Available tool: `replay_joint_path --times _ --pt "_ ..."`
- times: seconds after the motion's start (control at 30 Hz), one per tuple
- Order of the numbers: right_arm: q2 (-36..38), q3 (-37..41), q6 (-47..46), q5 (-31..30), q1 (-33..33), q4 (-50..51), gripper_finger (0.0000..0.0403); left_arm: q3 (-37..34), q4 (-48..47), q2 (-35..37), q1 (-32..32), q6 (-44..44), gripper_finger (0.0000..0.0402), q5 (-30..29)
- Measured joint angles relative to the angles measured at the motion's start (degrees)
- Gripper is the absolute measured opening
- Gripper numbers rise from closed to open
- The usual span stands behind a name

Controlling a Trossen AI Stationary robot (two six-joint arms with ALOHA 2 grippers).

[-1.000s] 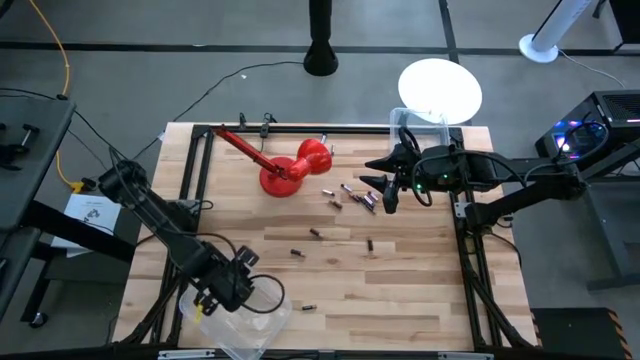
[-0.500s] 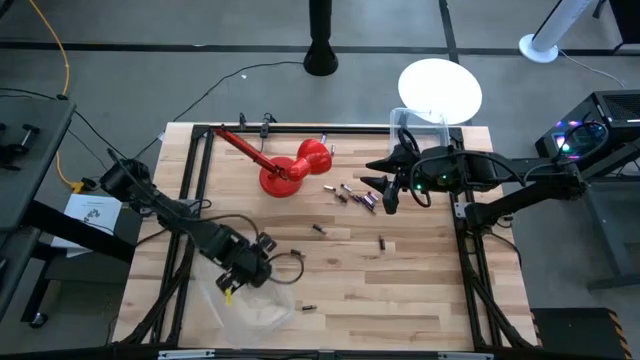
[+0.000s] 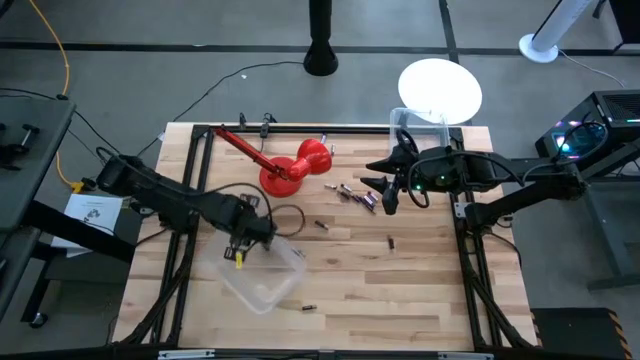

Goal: Sort batteries
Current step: Move the bottom transparent bin to the middle left of the table, then put the black battery into the bottom transparent bin

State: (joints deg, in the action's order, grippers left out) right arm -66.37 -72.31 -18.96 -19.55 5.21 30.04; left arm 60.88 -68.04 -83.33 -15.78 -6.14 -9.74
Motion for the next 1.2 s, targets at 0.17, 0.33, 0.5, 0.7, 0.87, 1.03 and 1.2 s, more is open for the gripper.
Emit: replay_joint_path --times 0.17,0.33,0.5,0.7,0.87,1.03,1.2 --pt "0.0 0.0 0.0 0.0 0.0 0.22 0.0188 0.0 -6.34 3.32 2.55 -9.35 0.0118 -1.85" --pt "0.0 0.0 0.0 0.0 0.0 0.22 0.0188 0.0 -11.96 6.27 3.18 -15.88 0.0118 -2.77" --pt "-0.22 0.0 -2.31 0.22 0.0 0.57 0.0188 0.38 -13.98 8.5 3.47 -17.03 0.0118 2.37" --pt "-8.68 0.06 -5.24 11.33 -1.25 5.09 0.0188 7.58 -12.81 11.5 4.22 -15.63 0.0118 4.28" --pt "-20.5 0.07 -1.3 12.53 -1.24 0.13 0.0188 16.25 -7.17 17.16 4.62 -15.75 0.0118 -1.3" --pt "-31.63 0.07 -0.8 9.63 -4.03 -2.5 0.0188 17.62 4.44 26.1 3.66 -16.27 0.0118 -9.27" --pt "-38.86 0.07 -1.49 8.55 -7.26 -4.66 0.0188 16.83 8.14 31.77 3.64 -16.35 0.0118 -12.98"
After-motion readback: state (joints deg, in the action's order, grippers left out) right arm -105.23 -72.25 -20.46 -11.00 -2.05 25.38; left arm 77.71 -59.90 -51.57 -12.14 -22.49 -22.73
